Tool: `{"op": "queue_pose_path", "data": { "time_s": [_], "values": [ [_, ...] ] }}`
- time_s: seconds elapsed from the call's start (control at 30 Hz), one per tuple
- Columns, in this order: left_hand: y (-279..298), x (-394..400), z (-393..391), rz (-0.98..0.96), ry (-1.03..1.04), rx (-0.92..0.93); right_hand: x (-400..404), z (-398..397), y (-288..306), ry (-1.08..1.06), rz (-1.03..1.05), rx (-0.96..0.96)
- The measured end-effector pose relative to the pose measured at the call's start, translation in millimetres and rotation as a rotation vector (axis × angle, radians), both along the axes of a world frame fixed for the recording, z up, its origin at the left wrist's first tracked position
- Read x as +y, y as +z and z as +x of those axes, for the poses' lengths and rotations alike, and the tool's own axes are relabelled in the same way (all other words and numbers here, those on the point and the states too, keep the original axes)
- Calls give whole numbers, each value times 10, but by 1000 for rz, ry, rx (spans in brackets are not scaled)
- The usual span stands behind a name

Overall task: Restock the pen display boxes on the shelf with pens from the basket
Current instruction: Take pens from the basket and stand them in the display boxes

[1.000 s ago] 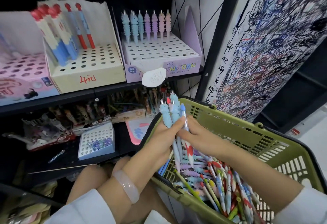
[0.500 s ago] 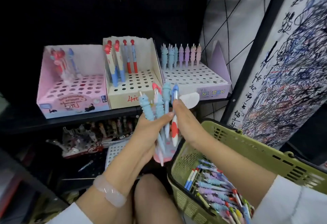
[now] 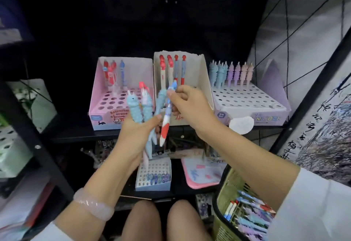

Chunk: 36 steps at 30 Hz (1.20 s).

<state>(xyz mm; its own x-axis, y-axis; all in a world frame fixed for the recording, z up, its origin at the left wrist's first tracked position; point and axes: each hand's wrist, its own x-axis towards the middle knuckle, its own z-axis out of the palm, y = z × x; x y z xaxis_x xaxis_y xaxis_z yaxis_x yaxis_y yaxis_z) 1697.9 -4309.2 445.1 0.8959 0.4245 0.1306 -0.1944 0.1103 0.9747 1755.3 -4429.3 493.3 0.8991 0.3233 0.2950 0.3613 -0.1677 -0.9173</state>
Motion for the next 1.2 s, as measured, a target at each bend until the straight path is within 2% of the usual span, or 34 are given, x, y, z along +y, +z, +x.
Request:
{"op": "queue_pose_path", "data": {
  "time_s": [0.17,0.27,0.37,0.53,0.83,0.93,1.0,1.07,1.13,1.2],
  "values": [
    [42,506,41,110,161,-1,365,202,384,38,65,-54],
    [89,798,44,94,200,-6,703,408,639,12,46,-141],
    [137,1003,21,45,230,-4,1008,689,789,-46,-141,-242],
    [163,1205,-2,-17,252,23,1302,1117,756,-98,-632,-297],
    [115,1300,14,-57,179,17,1512,1253,487,-66,-959,-249],
    [107,1279,20,-66,138,11,1522,1264,421,-95,-955,-211],
    [113,1265,22,-78,121,1,1483,1233,434,-95,-875,-164],
    [124,1253,28,-71,112,-6,1435,1130,468,-125,-669,-148],
    [126,1240,44,-43,116,-7,1387,950,474,-139,-413,-221],
    [125,1214,63,-30,128,-14,1359,710,465,10,-328,-171]
  ]
}}
